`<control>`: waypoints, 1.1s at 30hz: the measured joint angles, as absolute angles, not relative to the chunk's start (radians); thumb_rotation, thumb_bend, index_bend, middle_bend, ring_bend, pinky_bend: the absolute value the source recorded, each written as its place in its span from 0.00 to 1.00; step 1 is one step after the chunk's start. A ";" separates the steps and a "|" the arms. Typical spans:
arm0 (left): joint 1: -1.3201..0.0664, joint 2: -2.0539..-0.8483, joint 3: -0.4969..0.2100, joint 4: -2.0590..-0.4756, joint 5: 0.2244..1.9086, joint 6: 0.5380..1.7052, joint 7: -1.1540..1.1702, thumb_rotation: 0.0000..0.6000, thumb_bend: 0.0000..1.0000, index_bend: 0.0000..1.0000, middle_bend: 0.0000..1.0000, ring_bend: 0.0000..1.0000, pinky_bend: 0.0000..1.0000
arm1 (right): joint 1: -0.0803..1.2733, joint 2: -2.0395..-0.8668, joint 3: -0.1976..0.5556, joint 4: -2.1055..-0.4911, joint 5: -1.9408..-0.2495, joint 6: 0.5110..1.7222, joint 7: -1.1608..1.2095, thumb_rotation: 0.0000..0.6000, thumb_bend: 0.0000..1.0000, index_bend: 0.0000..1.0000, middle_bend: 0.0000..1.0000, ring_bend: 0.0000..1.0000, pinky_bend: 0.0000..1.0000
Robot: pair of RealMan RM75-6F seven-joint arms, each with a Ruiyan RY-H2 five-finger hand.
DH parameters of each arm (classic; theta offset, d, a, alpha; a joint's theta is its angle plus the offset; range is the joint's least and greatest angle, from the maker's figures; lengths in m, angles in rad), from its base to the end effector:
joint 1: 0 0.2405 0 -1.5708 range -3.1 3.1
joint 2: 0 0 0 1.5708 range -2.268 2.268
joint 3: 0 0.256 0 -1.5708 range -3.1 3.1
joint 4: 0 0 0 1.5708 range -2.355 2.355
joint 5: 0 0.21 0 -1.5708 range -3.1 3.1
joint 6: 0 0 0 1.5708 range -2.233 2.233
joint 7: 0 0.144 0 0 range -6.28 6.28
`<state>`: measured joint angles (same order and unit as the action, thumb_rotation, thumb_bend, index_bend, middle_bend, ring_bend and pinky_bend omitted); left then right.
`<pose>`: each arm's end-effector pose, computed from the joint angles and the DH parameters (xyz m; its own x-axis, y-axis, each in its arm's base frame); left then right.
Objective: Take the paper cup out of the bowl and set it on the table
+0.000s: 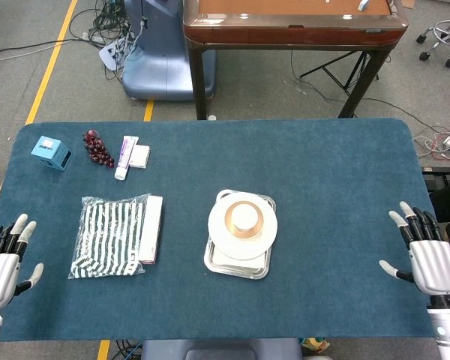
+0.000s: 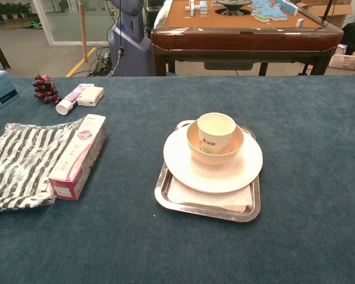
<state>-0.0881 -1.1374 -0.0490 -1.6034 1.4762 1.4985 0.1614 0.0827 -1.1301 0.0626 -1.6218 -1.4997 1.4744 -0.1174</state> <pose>-0.3130 0.1819 0.1570 0.5277 -0.0088 0.8494 0.8494 0.0132 -0.5276 -0.3080 -0.1828 0.1550 0.4810 -0.0016 0.8767 -0.8767 -0.0091 0.4810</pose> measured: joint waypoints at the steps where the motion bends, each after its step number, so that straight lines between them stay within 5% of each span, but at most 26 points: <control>1: -0.086 -1.138 -0.049 -1.603 1.475 1.501 0.160 1.00 0.32 0.00 0.00 0.00 0.00 | 0.087 -1.129 0.063 -1.622 -1.501 1.467 -0.114 1.00 0.08 0.08 0.06 0.00 0.00; 20: -0.095 -1.152 -0.068 -1.577 1.419 1.467 0.150 1.00 0.32 0.00 0.00 0.00 0.00 | 0.232 -1.000 0.117 -1.668 -1.423 1.188 0.196 1.00 0.08 0.08 0.06 0.00 0.00; 33: -0.094 -1.145 -0.088 -1.563 1.374 1.458 0.122 1.00 0.32 0.00 0.00 0.00 0.00 | 0.441 -1.089 0.160 -1.486 -1.358 0.878 0.375 1.00 0.05 0.08 0.06 0.00 0.00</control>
